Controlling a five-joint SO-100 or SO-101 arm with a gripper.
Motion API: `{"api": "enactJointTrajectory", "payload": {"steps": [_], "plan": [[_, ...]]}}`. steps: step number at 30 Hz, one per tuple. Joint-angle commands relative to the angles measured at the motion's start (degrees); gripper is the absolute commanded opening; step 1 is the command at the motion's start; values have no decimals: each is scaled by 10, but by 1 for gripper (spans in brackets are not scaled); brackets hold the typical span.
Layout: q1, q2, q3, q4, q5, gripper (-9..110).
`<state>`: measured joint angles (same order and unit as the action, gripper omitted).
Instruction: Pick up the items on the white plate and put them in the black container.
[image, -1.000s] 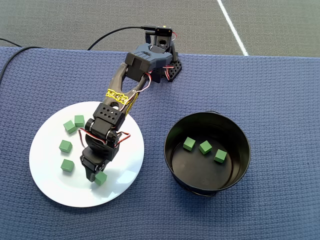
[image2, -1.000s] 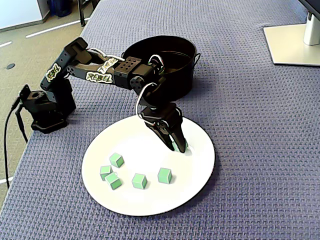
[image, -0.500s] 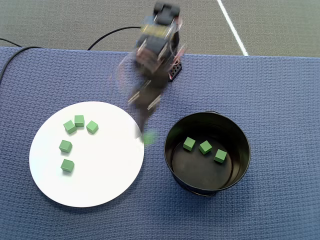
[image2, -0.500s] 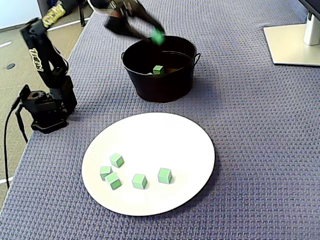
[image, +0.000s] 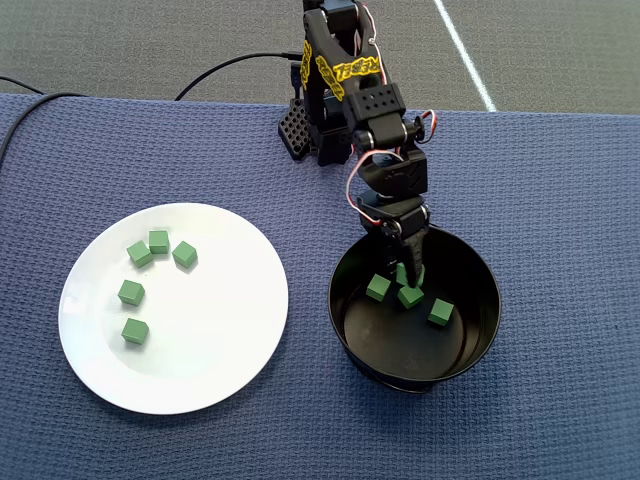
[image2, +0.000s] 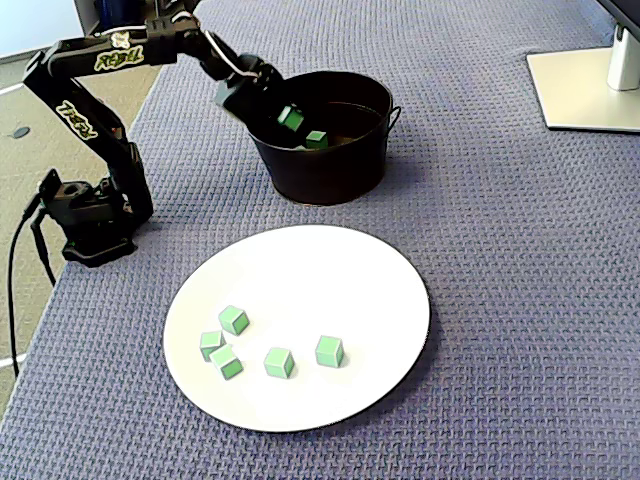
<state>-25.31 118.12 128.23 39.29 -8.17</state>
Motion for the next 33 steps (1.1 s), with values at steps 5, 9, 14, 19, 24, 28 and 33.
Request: {"api": "enactJointTrajectory", "payload": {"steps": [5, 9, 14, 19, 24, 28, 33], "plan": [[184, 91, -268, 258, 46, 19], [504, 120, -279, 245, 161, 21], [647, 84, -52, 111, 189, 26], [649, -63, 6, 56, 235, 28], [652, -207, -114, 112, 244, 26], [657, -259, -139, 114, 245, 26], [656, -265, -132, 83, 240, 21]]}}
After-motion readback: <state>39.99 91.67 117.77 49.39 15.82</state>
